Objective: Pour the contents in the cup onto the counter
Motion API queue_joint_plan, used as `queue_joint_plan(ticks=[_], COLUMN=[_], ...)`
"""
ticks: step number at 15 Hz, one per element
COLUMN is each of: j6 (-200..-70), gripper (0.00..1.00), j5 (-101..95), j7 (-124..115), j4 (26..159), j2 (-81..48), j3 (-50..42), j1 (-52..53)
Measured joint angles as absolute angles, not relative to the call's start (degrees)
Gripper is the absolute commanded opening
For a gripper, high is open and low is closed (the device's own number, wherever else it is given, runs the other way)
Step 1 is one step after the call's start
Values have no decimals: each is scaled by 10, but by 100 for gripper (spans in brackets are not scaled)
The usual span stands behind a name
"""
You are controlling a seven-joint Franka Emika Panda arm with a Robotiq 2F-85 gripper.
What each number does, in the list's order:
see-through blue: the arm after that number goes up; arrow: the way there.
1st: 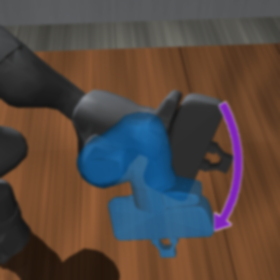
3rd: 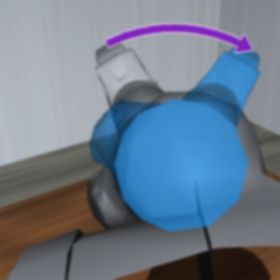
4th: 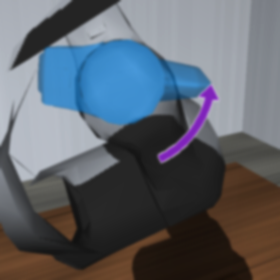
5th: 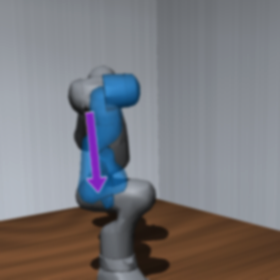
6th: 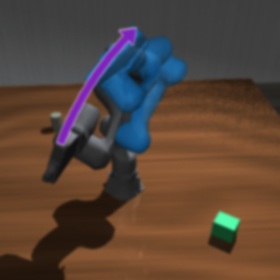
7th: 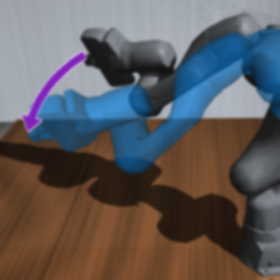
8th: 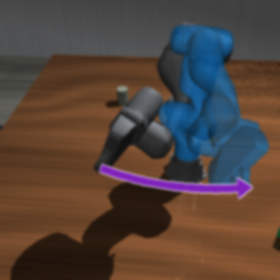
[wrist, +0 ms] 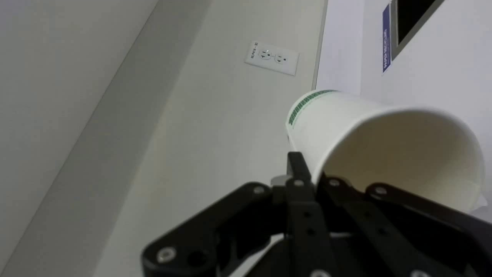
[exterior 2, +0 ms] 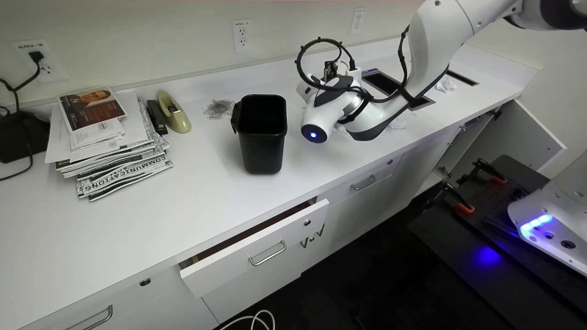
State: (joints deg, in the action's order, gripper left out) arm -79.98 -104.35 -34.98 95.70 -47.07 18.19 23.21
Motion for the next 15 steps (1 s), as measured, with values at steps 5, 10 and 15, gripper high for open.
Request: queue_joint_plan(ticks=[5, 10, 15], j6=[-882, -1047, -1228], gripper=[1, 1, 1], j5=[-948, -877, -793], j7=[-398, -441, -463], j4=[976, 1026, 1073], j2=[-395, -321, -252], j3=[212, 213, 206], j1=[208, 174, 139])
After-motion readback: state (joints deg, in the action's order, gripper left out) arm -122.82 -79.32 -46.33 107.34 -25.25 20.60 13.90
